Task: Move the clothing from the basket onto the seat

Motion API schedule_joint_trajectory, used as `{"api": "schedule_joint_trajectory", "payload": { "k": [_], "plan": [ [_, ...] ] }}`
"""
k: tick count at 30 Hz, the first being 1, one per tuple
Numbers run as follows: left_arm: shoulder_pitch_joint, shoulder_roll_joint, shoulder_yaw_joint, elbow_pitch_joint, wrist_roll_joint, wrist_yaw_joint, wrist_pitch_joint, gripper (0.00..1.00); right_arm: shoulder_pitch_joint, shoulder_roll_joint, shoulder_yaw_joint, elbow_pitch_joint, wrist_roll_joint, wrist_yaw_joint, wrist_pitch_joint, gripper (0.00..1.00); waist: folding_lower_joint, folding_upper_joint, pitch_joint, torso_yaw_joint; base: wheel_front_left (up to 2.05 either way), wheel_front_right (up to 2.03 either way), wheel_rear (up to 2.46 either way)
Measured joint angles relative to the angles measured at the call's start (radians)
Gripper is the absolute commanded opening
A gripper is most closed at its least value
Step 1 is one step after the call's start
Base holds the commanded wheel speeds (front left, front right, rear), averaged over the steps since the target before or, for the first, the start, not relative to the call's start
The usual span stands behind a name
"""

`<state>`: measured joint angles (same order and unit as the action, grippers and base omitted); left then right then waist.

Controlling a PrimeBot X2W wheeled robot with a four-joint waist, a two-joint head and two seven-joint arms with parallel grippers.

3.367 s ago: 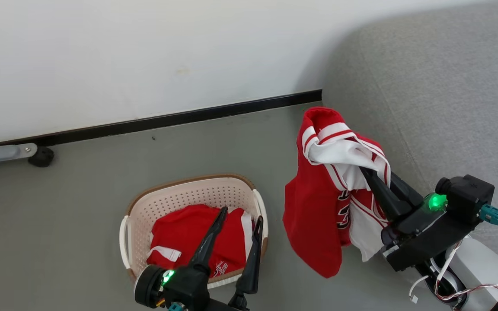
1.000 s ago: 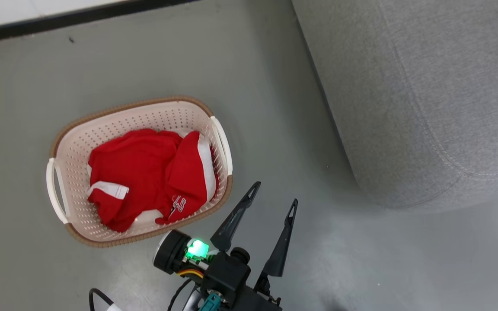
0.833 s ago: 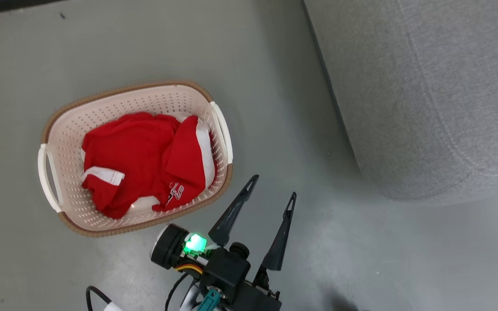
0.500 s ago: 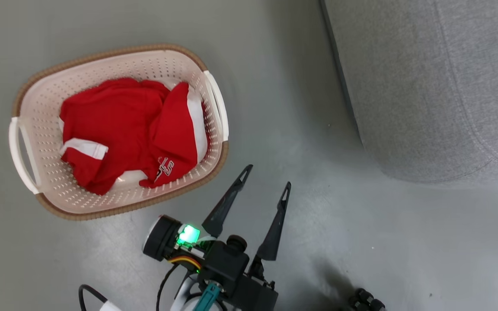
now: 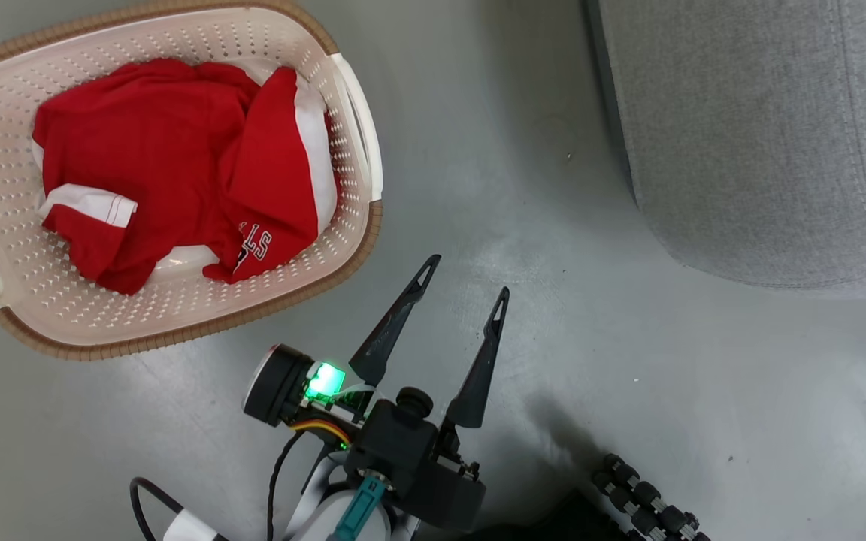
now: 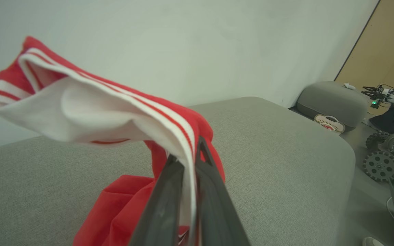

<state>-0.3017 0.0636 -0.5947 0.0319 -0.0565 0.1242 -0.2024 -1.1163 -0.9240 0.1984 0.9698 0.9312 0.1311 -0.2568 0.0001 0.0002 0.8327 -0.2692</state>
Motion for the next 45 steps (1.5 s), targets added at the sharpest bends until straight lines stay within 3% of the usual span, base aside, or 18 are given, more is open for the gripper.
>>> {"api": "schedule_joint_trajectory", "payload": {
  "k": [10,13,14,22,32,45],
  "plan": [
    [-0.023,0.000,-0.003,0.001,-0.006,0.000,-0.020,1.00,-0.001,0.005,0.037,0.041,0.000,0.000,0.000,0.03,-0.0002,-0.0002,0.027,0.027,0.00,0.00,0.00],
    [-0.023,0.000,0.005,0.000,-0.011,0.000,-0.021,1.00,-0.005,0.007,0.054,0.038,-0.001,0.000,0.000,0.53,-0.0002,-0.0002,0.030,0.034,0.00,0.00,0.00],
    [-0.023,0.000,0.005,0.001,-0.011,0.000,-0.024,1.00,-0.007,0.007,0.060,0.036,-0.003,0.000,0.000,1.00,-0.0001,-0.0001,0.030,0.035,0.00,0.00,0.00],
    [-0.040,0.000,0.009,0.030,-0.049,0.000,-0.040,1.00,-0.012,0.040,0.134,-0.046,-0.056,0.000,0.000,1.00,-0.0001,-0.0001,-0.001,0.028,0.00,0.00,0.00],
    [-0.046,-0.001,0.021,0.082,-0.129,0.000,-0.048,1.00,0.136,0.068,0.218,-0.191,-0.132,0.000,0.000,1.00,-0.0002,-0.0002,-0.095,0.011,0.00,0.00,0.00],
    [0.008,-0.002,0.054,0.061,-0.256,0.000,-0.050,1.00,0.353,0.085,0.201,-0.418,-0.166,0.000,0.000,1.00,-0.0003,-0.0003,-0.268,0.021,0.00,0.00,0.00]
  ]
}}
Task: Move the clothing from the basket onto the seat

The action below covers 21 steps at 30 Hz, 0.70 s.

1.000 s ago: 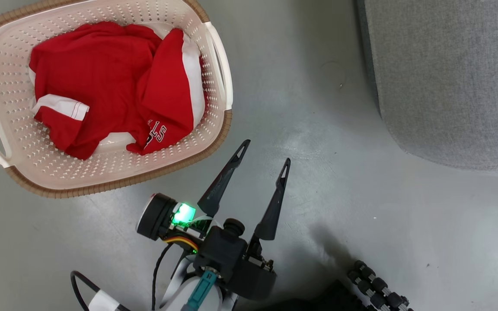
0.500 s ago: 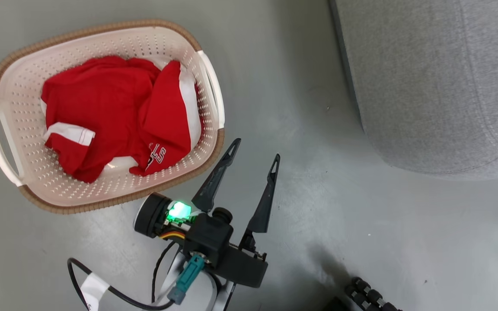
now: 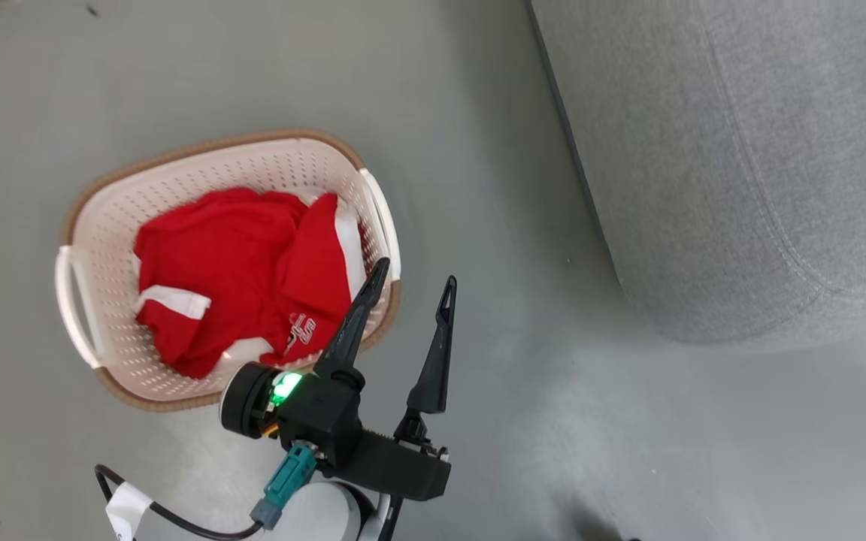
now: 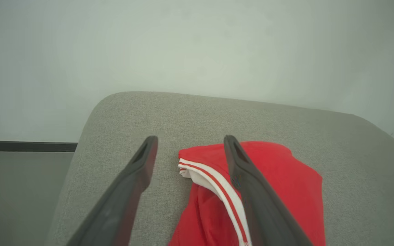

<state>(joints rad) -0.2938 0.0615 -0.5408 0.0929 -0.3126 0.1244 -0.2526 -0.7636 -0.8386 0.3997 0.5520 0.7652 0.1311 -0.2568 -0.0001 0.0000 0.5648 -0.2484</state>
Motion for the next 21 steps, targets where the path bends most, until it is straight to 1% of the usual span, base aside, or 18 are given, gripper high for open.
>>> {"api": "schedule_joint_trajectory", "payload": {
  "k": [3,11,18,21],
  "plan": [
    [0.004,-0.002,0.002,0.000,-0.015,0.000,0.000,1.00,0.061,0.025,-0.004,-0.035,0.001,0.000,0.000,1.00,-0.0001,0.0000,-0.040,0.017,0.00,0.00,0.00],
    [0.027,-0.004,0.010,0.037,-0.057,0.000,0.000,1.00,0.228,0.109,-0.017,-0.052,0.019,0.000,0.000,1.00,0.0000,0.0000,-0.137,0.097,0.00,0.00,0.00],
    [0.078,-0.007,0.065,0.074,-0.068,0.000,0.000,1.00,0.359,0.196,-0.034,-0.089,0.021,0.000,0.000,1.00,-0.0001,0.0000,-0.223,0.186,0.00,0.00,0.00],
    [0.090,-0.008,0.089,0.089,-0.072,0.000,0.000,1.00,0.391,0.236,-0.050,-0.115,0.020,0.000,0.000,1.00,-0.0001,-0.0001,-0.258,0.227,0.00,0.00,0.00]
  ]
}}
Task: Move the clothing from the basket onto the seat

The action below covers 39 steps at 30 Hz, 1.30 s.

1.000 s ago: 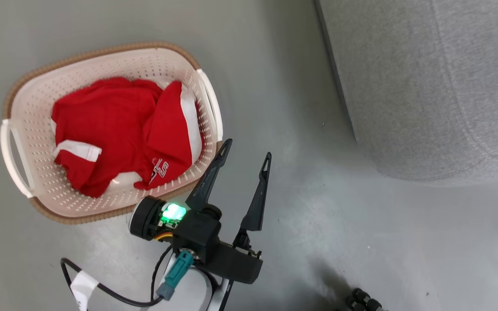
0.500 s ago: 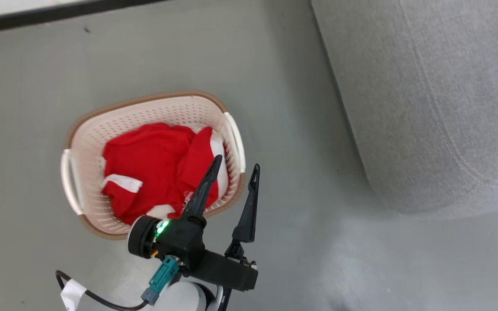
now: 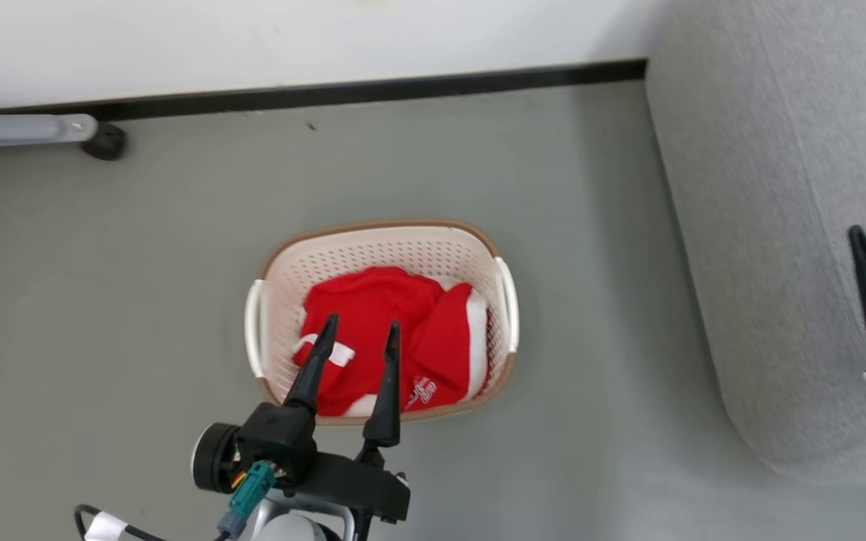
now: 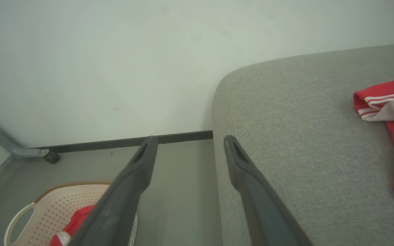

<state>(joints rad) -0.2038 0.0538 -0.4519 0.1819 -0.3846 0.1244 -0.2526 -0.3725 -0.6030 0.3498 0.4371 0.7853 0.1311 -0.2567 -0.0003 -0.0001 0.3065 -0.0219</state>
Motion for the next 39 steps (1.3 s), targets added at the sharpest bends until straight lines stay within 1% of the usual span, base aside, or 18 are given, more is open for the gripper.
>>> {"api": "schedule_joint_trajectory", "payload": {
  "k": [5,10,15,17,25,34,39],
  "plan": [
    [0.009,-0.001,0.052,0.030,0.000,0.000,0.000,1.00,0.030,0.062,-0.014,-0.044,-0.016,0.000,0.000,1.00,0.0002,0.0000,-0.062,0.058,0.00,0.00,0.00],
    [0.035,-0.004,0.103,0.048,0.001,0.000,0.000,1.00,0.070,0.118,-0.027,-0.053,-0.051,0.000,0.000,1.00,0.0001,0.0000,-0.122,0.102,0.00,0.00,0.00],
    [0.066,-0.006,0.140,0.066,0.002,0.000,0.000,1.00,0.128,0.152,-0.039,-0.056,-0.099,-0.001,0.000,1.00,0.0001,0.0000,-0.173,0.131,0.00,0.00,0.00],
    [0.072,-0.006,0.153,0.075,0.008,0.000,0.000,1.00,0.150,0.164,-0.044,-0.056,-0.111,-0.009,0.000,1.00,0.0002,0.0000,-0.190,0.140,0.00,0.00,0.00],
    [0.104,-0.006,0.198,0.088,0.018,0.000,0.000,1.00,0.182,0.208,-0.072,-0.064,-0.167,-0.017,0.000,1.00,0.0002,0.0000,-0.242,0.155,0.00,0.00,0.00],
    [0.109,-0.007,0.212,0.091,0.026,0.000,0.000,1.00,0.207,0.229,-0.094,-0.076,-0.216,-0.018,0.000,1.00,0.0003,0.0000,-0.259,0.150,0.00,0.00,0.00],
    [0.111,-0.007,0.233,0.109,0.026,0.000,0.000,1.00,0.209,0.264,-0.098,-0.068,-0.236,-0.017,0.000,1.00,0.0002,0.0001,-0.278,0.143,0.00,0.00,0.00]
  ]
}}
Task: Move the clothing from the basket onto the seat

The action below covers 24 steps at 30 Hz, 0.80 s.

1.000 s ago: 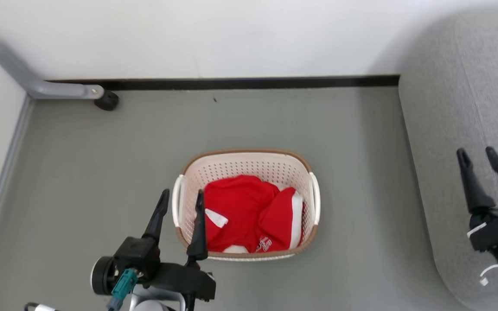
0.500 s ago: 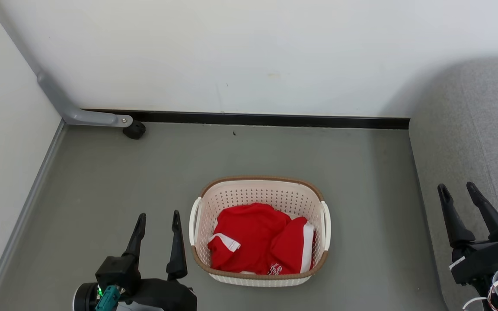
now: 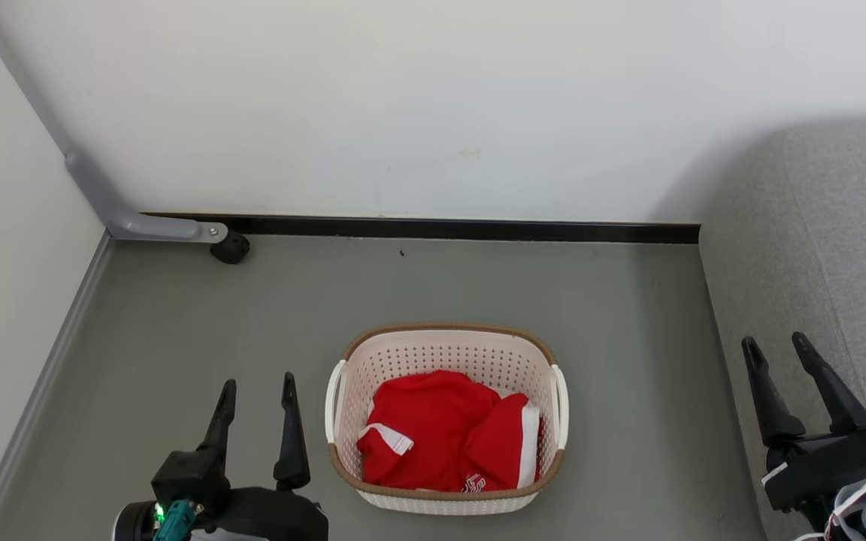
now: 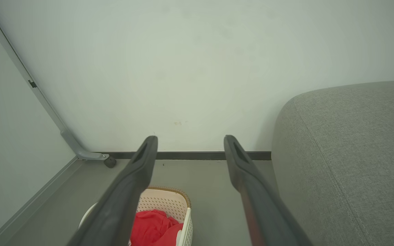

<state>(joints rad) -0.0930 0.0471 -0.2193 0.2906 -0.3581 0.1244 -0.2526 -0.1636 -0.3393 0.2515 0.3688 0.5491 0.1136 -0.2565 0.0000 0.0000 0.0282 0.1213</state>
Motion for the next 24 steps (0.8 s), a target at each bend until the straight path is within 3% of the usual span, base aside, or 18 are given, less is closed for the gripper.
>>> {"api": "schedule_joint_trajectory", "payload": {
  "k": [24],
  "plan": [
    [0.036,0.000,-0.004,-0.040,0.016,0.000,0.000,1.00,0.034,0.035,-0.049,-0.041,-0.072,0.003,0.000,1.00,0.0001,0.0000,0.018,-0.038,0.00,0.00,0.00]
  ]
}}
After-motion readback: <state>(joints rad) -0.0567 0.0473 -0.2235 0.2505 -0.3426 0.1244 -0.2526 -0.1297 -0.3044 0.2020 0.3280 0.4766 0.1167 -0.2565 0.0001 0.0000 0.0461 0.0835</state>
